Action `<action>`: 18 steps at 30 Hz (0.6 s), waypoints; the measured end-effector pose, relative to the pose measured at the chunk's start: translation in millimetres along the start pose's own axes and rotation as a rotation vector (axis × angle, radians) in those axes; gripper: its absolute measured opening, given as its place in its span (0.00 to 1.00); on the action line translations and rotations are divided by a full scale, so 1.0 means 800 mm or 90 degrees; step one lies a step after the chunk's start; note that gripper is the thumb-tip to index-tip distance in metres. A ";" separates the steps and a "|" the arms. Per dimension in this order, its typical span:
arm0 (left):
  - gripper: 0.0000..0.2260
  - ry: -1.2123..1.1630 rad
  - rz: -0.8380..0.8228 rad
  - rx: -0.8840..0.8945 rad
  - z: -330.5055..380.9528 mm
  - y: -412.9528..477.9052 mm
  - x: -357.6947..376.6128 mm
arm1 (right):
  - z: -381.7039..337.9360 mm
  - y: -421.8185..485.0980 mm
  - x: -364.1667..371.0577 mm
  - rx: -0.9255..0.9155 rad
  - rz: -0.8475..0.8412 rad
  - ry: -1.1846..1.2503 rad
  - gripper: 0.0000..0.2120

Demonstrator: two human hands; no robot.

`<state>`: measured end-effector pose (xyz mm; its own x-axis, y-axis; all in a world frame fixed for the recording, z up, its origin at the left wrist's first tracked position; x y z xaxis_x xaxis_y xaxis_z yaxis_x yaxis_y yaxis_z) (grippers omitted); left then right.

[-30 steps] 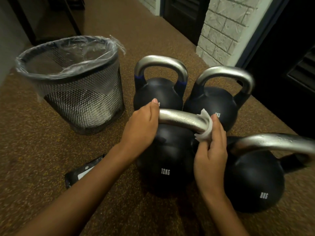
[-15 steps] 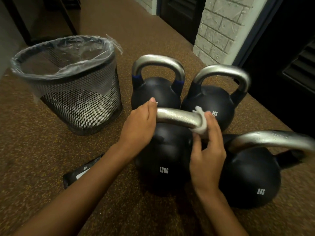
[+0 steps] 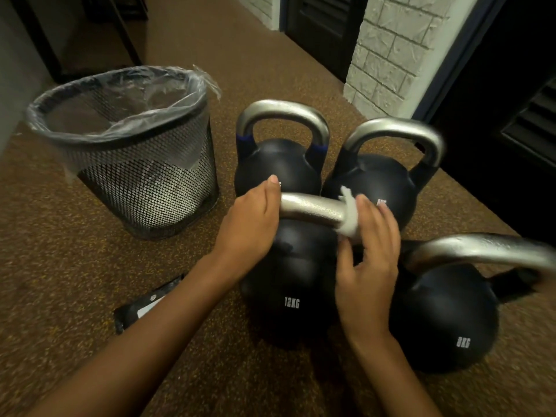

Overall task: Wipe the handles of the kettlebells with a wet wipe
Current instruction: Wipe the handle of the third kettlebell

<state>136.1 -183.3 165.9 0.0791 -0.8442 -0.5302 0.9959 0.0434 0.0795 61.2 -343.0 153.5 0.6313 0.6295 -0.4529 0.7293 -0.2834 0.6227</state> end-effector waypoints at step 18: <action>0.17 0.012 0.001 0.004 0.000 0.002 0.002 | -0.026 0.059 0.030 0.018 -0.312 -0.340 0.30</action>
<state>137.4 -184.4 165.3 0.0813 -0.8335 -0.5464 0.9955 0.0407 0.0860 105.3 -326.1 185.5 0.2675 0.2515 -0.9301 0.9635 -0.0820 0.2549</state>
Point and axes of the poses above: each hand's wrist, its own y-axis towards the middle knuckle, its own x-axis out of the palm, z = x × y, the point moved 7 cm from there along y, towards the middle knuckle, and after that the axes turned 4 degrees about -x, right-handed, at the moved point
